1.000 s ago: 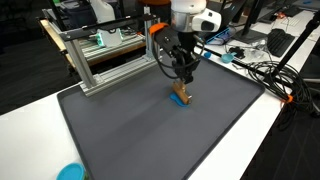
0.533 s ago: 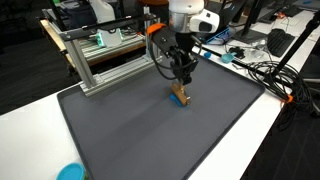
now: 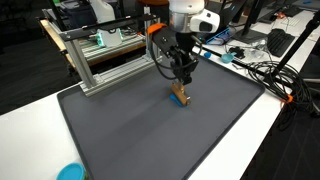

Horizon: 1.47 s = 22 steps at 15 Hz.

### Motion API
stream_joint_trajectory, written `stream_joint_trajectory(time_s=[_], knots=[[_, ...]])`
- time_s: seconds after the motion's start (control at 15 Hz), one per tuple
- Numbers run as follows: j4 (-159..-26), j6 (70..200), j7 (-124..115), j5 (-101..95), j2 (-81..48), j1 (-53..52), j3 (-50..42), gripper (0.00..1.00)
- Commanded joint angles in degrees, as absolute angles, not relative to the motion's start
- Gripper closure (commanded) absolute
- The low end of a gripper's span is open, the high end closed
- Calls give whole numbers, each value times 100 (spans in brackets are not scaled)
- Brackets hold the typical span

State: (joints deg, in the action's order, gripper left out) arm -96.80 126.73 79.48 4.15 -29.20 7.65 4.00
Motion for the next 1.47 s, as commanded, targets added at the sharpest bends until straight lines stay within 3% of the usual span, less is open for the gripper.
stream_joint_trajectory(time_s=[0.0, 1.0, 1.4], knots=[[-9601, 12744, 7793, 128, -3195, 710, 254, 78], [-9545, 12457, 7285, -489, -3328, 697, 25, 78], [-9677, 12286, 6510, -147, -2722, 724, 76, 78]])
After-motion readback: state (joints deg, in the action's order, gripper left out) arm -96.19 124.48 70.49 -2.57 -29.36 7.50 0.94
